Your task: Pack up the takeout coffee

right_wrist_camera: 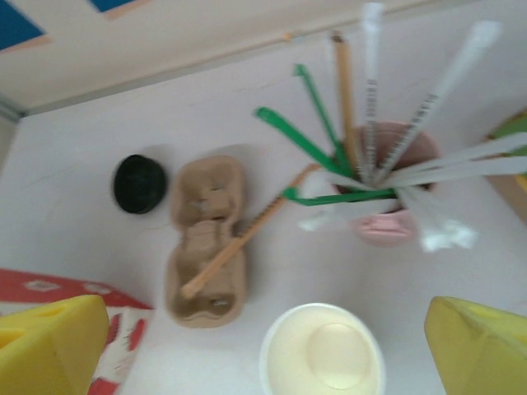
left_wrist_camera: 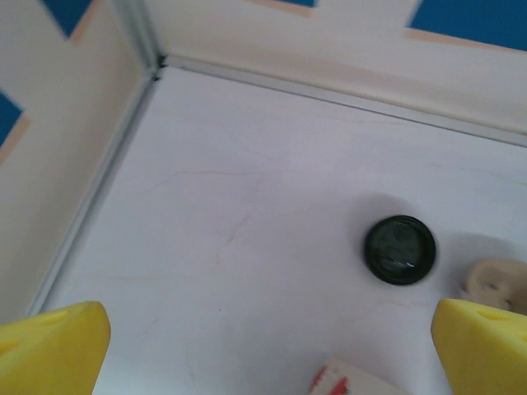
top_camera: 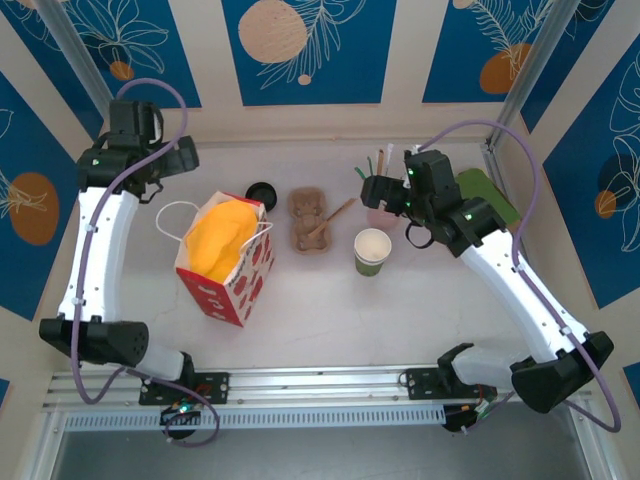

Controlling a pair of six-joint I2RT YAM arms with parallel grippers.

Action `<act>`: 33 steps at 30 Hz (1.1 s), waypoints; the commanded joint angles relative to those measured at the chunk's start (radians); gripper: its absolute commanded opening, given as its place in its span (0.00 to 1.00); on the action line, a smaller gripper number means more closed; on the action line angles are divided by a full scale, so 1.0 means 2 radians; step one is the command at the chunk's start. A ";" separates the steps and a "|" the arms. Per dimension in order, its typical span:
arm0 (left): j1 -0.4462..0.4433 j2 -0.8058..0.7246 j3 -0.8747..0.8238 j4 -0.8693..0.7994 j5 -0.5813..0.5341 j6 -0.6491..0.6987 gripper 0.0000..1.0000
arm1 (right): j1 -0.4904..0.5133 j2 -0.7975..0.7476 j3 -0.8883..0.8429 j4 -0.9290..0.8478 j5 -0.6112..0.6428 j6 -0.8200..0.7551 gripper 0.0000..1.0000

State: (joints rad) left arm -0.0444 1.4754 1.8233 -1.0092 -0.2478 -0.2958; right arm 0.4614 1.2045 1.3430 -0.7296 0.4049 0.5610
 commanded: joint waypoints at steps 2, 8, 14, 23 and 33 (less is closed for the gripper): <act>0.061 0.003 -0.074 0.060 -0.015 -0.031 1.00 | -0.051 -0.020 -0.046 0.002 0.012 -0.027 0.99; 0.097 -0.015 -0.239 0.182 -0.068 -0.016 1.00 | -0.139 -0.028 -0.125 0.044 0.004 -0.045 0.99; 0.097 -0.022 -0.384 0.301 -0.063 0.013 1.00 | -0.189 -0.028 -0.206 0.129 0.010 -0.092 0.99; 0.098 -0.021 -0.468 0.360 0.014 -0.002 1.00 | -0.224 -0.020 -0.236 0.151 -0.012 -0.096 0.99; 0.101 -0.032 -0.465 0.293 0.129 -0.053 1.00 | -0.229 -0.015 -0.229 0.143 -0.052 -0.084 0.99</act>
State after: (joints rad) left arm 0.1505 1.4471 0.8944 -0.3588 -0.0780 -0.3500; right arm 0.0086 1.1687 0.8692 -0.4553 0.3393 0.3759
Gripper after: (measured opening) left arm 0.997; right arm 0.988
